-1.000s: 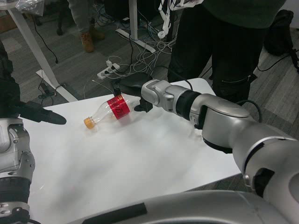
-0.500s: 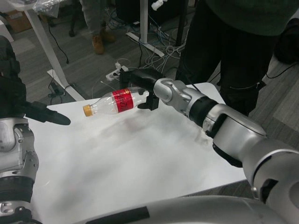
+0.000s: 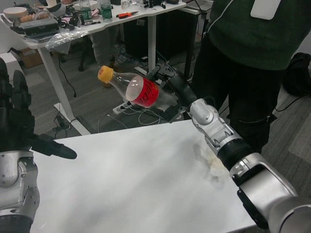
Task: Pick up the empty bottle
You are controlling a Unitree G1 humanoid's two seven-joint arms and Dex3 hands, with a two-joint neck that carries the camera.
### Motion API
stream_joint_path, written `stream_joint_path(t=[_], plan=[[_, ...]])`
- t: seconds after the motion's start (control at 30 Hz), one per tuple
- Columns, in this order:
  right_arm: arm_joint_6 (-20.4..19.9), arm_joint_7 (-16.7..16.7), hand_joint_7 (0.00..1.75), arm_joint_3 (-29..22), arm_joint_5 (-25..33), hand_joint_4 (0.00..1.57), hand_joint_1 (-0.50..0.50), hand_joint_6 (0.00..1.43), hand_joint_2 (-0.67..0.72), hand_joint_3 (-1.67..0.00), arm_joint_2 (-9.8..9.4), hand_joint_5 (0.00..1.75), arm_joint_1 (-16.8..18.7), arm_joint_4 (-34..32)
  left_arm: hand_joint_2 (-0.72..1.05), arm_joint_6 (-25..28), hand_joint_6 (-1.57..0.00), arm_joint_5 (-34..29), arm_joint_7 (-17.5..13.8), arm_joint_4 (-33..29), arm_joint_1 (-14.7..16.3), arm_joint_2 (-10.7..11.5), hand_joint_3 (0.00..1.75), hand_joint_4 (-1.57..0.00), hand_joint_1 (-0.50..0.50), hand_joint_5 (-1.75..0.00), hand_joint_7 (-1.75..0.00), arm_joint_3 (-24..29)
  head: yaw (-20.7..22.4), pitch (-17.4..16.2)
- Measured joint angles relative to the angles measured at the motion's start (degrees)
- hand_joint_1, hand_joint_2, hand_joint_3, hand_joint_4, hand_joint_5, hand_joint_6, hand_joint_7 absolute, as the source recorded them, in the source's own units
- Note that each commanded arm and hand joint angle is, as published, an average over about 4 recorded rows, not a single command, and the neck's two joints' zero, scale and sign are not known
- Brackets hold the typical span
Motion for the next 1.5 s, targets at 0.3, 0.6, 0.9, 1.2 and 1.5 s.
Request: stream_joint_path(t=[0.3,0.6,0.9,1.2,1.5], plan=[[-1.39,-0.1,1.61,-3.72,3.56,0.8,-0.17,1.14,-0.22,-1.59,-0.23,1.36,1.31,-0.11,-0.7,-0.01,0.0,0.0,0.0,2.05,-0.6,-0.22,0.0,0.0,-0.5,0.0,0.0,-1.91,-0.06,8.49],[-3.37,-0.51,1.61,-7.2,4.62,0.8,-0.17,1.14,-0.22,-1.59,-0.29,1.36,2.75,-0.19,-0.64,-0.02,0.0,-1.14,0.0,3.39,-2.38,-0.23,0.0,0.0,-0.5,0.0,0.0,-4.71,0.47,9.23],[-3.74,-0.58,1.62,-7.48,5.84,0.8,-0.17,1.14,-0.22,-1.59,-0.34,1.36,4.27,-3.62,-0.68,-0.02,0.0,-2.01,-0.73,3.89,-2.41,-0.23,0.0,0.0,-0.5,0.0,0.0,-6.1,1.06,8.85],[-3.73,-1.03,1.61,-7.49,5.87,0.8,-0.17,1.14,-0.22,-1.59,-0.35,1.36,4.6,-5.33,-0.64,-0.02,0.0,-2.75,-1.02,3.89,-2.41,-0.17,0.0,0.0,-0.5,0.0,0.0,-6.45,0.57,7.81],[-3.72,-1.04,1.62,-7.49,5.92,0.8,-0.17,1.14,-0.22,-1.59,-0.34,1.36,5.06,-7.42,-0.64,-0.01,0.0,-2.91,-1.03,3.31,-2.4,0.31,0.0,0.0,-0.5,0.0,0.0,-6.66,0.95,7.35]])
